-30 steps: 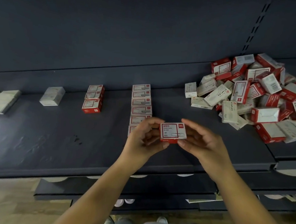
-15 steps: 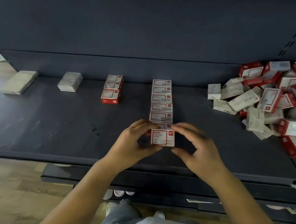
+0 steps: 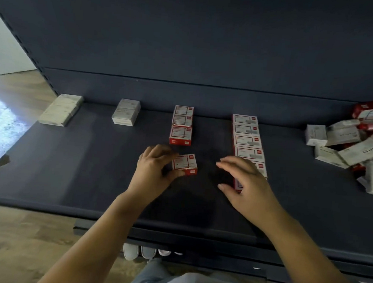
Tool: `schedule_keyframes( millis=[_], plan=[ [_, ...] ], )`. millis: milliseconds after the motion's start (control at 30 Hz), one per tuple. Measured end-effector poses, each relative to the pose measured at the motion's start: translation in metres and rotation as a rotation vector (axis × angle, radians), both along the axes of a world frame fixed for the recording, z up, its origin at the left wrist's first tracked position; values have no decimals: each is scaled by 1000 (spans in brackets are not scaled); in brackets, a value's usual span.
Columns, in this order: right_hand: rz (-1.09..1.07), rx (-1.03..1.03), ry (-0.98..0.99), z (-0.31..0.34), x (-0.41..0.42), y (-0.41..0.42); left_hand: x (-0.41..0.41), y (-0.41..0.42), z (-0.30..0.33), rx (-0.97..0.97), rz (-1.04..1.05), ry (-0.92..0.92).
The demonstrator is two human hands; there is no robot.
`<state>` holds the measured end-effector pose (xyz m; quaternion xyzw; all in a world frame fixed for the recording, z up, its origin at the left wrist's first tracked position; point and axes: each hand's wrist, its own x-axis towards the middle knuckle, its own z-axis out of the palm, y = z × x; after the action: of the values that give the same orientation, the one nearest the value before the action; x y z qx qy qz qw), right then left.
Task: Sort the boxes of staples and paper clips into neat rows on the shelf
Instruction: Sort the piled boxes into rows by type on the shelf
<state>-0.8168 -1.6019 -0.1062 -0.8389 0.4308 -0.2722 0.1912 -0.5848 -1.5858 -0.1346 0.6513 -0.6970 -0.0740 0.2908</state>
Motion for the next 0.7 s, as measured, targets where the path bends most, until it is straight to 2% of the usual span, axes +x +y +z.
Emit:
schedule_keyframes(
  millis=[367,700],
  plan=[
    [-55,2,32,-13,34,0,15,-31,3,-53,-42,-290],
    [-134,-15,40,-11,50,1,21,-38,12,92,-74,-398]
  ],
)
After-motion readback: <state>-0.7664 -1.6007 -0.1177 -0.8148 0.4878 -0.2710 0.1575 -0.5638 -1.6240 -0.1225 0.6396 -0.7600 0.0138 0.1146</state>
